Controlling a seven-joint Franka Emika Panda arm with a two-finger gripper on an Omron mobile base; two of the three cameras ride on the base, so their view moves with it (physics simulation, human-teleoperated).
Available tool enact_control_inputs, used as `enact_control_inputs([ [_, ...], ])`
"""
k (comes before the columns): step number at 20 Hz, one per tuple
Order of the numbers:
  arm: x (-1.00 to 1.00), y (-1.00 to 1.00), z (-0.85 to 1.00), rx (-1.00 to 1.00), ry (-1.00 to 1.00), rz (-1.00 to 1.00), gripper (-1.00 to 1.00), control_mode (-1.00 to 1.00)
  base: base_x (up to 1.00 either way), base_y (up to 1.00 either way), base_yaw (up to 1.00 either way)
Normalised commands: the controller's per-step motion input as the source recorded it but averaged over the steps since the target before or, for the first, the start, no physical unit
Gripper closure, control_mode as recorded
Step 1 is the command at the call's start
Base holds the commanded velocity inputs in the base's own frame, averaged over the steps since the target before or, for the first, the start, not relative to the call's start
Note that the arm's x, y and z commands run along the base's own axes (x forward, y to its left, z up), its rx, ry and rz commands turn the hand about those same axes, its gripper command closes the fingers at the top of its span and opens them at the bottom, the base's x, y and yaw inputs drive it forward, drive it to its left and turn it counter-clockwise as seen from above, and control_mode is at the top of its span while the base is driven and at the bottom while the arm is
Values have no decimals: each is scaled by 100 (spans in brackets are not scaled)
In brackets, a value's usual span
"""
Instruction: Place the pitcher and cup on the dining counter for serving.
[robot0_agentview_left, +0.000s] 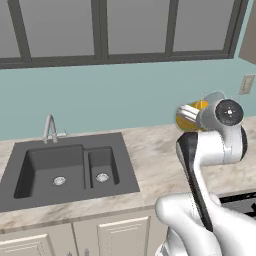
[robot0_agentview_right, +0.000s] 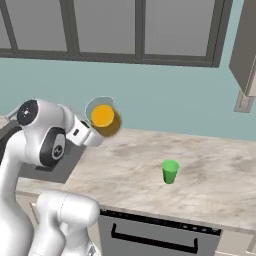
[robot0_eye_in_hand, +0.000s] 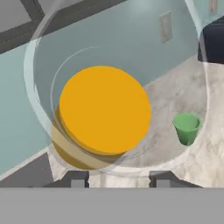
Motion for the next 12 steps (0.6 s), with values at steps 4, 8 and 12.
enact_control_inputs([
  [4, -79, 53, -1, 0, 0, 82, 100, -100, 0, 0, 0],
  [8, -46, 19, 0, -1, -4, 31, 100, -100, 0, 0, 0],
  [12, 59, 5, 0, -4, 0, -17, 100, -100, 0, 0, 0],
])
